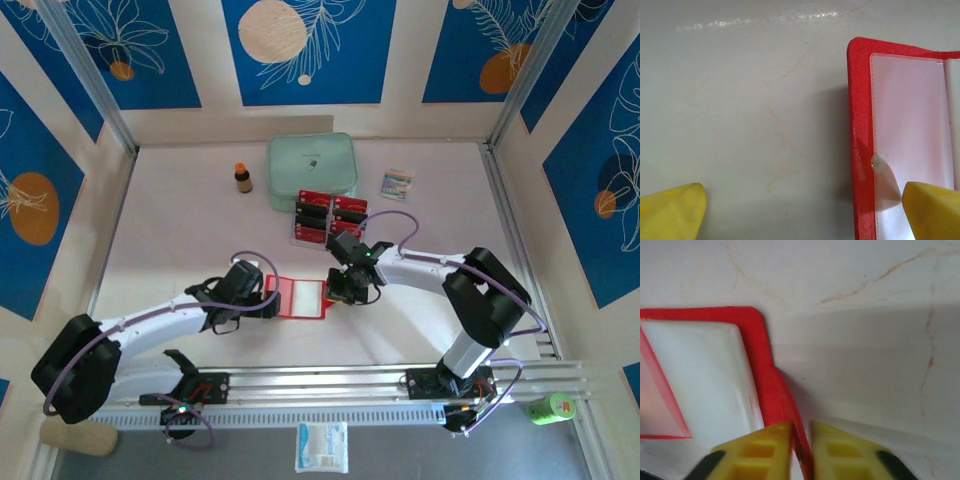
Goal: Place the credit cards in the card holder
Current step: Move the card holder to the center of the table.
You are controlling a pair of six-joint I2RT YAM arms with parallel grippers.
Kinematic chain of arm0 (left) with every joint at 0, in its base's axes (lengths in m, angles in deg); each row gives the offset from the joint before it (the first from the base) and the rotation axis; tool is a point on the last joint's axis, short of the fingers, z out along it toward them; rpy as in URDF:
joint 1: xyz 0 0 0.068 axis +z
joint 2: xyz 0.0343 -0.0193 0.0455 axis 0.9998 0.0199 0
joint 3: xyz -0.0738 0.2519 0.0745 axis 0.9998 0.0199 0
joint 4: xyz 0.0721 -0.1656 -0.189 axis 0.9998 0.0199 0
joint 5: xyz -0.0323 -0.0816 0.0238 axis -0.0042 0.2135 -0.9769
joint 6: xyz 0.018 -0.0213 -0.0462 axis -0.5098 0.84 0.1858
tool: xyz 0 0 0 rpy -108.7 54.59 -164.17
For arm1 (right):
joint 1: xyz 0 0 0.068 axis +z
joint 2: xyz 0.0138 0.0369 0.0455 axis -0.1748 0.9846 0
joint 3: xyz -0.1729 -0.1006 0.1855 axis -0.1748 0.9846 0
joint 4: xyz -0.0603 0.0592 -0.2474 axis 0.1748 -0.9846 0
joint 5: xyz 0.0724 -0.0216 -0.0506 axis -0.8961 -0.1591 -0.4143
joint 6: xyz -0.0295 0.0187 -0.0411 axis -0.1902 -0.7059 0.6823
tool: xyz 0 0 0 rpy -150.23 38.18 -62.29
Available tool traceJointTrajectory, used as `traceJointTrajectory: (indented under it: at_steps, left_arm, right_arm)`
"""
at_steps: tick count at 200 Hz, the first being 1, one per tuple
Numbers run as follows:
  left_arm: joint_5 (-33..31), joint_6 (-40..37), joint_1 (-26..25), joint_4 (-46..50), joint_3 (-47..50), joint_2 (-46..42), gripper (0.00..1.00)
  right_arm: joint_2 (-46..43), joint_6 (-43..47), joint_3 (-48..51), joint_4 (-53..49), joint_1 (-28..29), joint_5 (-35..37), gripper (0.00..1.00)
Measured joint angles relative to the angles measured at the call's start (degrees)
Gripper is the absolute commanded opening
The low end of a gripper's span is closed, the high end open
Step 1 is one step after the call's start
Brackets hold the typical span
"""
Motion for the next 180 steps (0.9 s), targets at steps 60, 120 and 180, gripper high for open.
traceJointTrajectory:
  at_steps: [60, 120, 180]
  left_arm:
    - [-0.98, -0.55, 0.11, 0.24, -2.49, 5.2, 1.0]
    - [-1.57, -1.99, 0.09, 3.93, -6.49, 9.86, 1.0]
    - [-1.57, -1.97, 0.09, 4.0, -6.51, 9.88, 1.0]
  right_arm:
    - [-0.66, -0.92, 2.62, 4.31, -5.27, -1.03, 0.0]
    - [-1.51, -1.01, 3.69, 5.42, -6.58, -1.49, 0.05]
    - [-7.3, 3.39, 2.91, 2.12, -8.98, -1.81, 0.43]
